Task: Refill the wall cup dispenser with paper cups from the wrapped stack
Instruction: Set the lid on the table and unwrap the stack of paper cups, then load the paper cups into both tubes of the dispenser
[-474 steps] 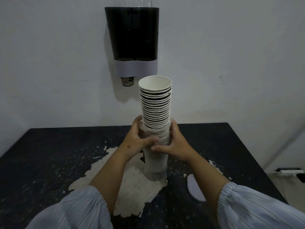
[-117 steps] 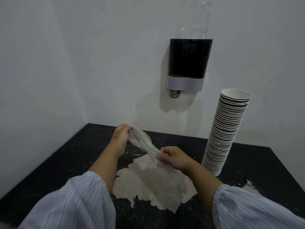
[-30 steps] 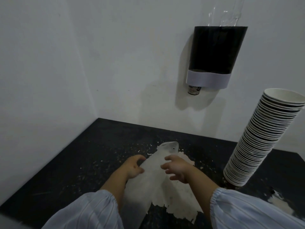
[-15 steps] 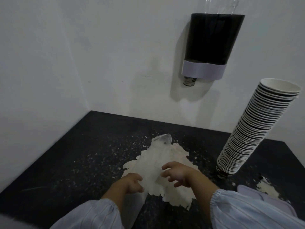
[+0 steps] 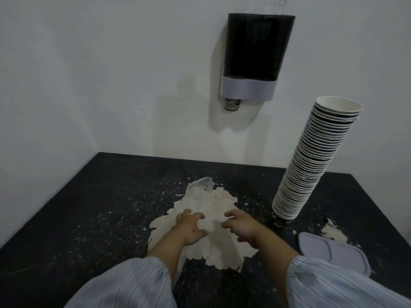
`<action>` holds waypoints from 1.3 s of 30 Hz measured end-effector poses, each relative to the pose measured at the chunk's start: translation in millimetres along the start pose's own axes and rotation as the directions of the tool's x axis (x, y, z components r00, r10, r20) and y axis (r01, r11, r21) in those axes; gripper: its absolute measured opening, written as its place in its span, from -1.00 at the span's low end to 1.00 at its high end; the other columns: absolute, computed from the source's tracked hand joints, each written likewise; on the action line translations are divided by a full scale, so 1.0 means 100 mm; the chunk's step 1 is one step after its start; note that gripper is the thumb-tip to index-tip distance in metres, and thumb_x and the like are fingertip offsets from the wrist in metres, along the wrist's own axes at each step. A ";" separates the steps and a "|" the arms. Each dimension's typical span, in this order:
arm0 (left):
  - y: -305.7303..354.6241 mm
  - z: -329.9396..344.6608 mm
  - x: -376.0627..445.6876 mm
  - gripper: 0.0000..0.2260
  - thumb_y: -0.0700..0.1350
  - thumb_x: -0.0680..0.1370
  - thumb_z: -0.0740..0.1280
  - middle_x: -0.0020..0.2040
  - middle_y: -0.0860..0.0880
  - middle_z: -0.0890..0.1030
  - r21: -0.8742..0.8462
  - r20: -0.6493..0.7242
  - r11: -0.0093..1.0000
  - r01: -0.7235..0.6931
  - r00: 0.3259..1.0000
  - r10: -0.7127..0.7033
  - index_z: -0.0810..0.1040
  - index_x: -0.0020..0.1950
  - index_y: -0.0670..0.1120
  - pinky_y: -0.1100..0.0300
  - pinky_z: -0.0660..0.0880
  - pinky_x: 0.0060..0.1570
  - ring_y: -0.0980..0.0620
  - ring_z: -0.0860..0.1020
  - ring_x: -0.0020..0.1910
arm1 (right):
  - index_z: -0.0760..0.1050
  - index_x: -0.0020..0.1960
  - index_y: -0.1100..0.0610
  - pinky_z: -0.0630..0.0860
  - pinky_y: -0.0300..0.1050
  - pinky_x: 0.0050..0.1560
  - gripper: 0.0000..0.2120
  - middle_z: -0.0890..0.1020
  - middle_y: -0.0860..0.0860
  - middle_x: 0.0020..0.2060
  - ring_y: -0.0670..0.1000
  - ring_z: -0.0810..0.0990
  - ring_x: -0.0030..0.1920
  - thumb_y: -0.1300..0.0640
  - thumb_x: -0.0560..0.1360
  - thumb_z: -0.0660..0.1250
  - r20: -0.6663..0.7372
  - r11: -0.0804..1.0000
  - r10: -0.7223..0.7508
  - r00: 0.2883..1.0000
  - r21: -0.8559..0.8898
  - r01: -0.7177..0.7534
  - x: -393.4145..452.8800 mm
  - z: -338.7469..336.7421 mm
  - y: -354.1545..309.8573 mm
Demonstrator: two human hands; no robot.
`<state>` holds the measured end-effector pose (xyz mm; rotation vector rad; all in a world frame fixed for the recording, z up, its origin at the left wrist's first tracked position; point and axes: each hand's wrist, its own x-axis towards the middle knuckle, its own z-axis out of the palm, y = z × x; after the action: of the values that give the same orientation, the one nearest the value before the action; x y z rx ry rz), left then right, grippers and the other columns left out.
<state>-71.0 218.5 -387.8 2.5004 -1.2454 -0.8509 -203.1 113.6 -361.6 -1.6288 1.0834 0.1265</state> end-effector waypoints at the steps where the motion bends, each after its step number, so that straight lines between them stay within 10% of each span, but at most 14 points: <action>1: 0.10 0.01 0.02 -0.51 0.07 0.53 0.29 0.52 -0.13 0.06 -0.002 0.001 0.999 -0.037 0.999 0.037 0.27 0.43 0.05 0.02 0.16 0.44 -0.16 0.05 0.50 | 0.28 0.42 0.08 0.41 0.05 0.24 -0.51 0.39 0.13 0.36 0.14 0.42 0.29 0.13 0.52 0.29 -0.030 1.000 -0.007 1.000 0.022 0.008 -0.03 -0.07 0.04; 8: 0.77 0.15 0.15 -0.50 0.01 0.53 0.31 0.49 -0.08 0.16 -0.054 0.007 0.969 -0.243 0.970 0.243 0.25 0.44 0.06 0.02 0.21 0.42 -0.11 0.14 0.47 | 0.40 0.32 0.15 0.42 -0.19 -0.07 -0.62 0.51 0.10 0.22 0.00 0.48 0.05 0.18 0.51 0.30 -0.208 0.992 -0.073 0.975 0.083 0.092 -0.25 -0.58 0.34; 13: 1.21 0.24 0.20 -0.43 -0.02 0.51 0.34 0.47 -0.06 0.21 -0.117 -0.052 0.940 -0.320 0.947 0.316 0.22 0.47 0.01 0.06 0.23 0.43 -0.06 0.21 0.45 | 0.56 0.03 0.29 0.46 -0.31 -0.31 -0.84 0.57 0.07 -0.25 -0.07 0.49 -0.29 0.29 0.48 0.30 -0.373 0.977 -0.079 0.925 0.154 0.145 -0.44 -0.88 0.55; 18: 1.63 0.29 0.25 -0.33 -0.01 0.48 0.38 0.51 -0.05 0.18 -0.214 -0.118 0.911 -0.353 0.935 0.335 0.13 0.50 -0.01 -0.03 0.21 0.45 -0.08 0.16 0.49 | 0.50 -0.22 0.16 0.46 -0.13 -0.22 -0.91 0.55 0.06 -0.31 -0.02 0.49 -0.30 0.27 0.45 0.33 -0.542 0.960 -0.063 0.838 0.197 0.200 -0.52 -1.17 0.71; 27: 2.04 0.15 0.25 -0.23 -0.03 0.40 0.46 0.48 -0.03 0.26 -0.446 -0.320 0.781 -0.437 0.893 0.317 0.13 0.50 -0.03 -0.08 0.29 0.42 -0.04 0.23 0.47 | 0.43 0.06 0.18 0.48 -0.13 -0.08 -0.72 0.50 0.02 -0.11 -0.04 0.48 -0.10 0.19 0.41 0.42 -0.683 0.909 -0.262 0.682 0.063 0.412 -0.58 -1.51 0.49; 39: 2.16 -0.02 0.23 -0.15 -0.07 0.38 0.49 0.42 -0.07 0.36 -0.477 -0.404 0.738 -0.477 0.865 0.298 0.04 0.51 -0.01 -0.01 0.35 0.34 -0.05 0.32 0.41 | 0.28 0.36 0.13 0.39 -0.42 -0.11 -0.34 0.45 -0.04 0.12 -0.09 0.44 0.12 0.25 0.33 0.47 -0.604 0.833 -0.450 0.657 -0.019 0.553 -0.56 -1.61 0.23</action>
<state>-200.8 67.4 -302.1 1.7223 -1.1411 -0.5819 -322.0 14.9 -285.1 -1.7982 0.9981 -0.8864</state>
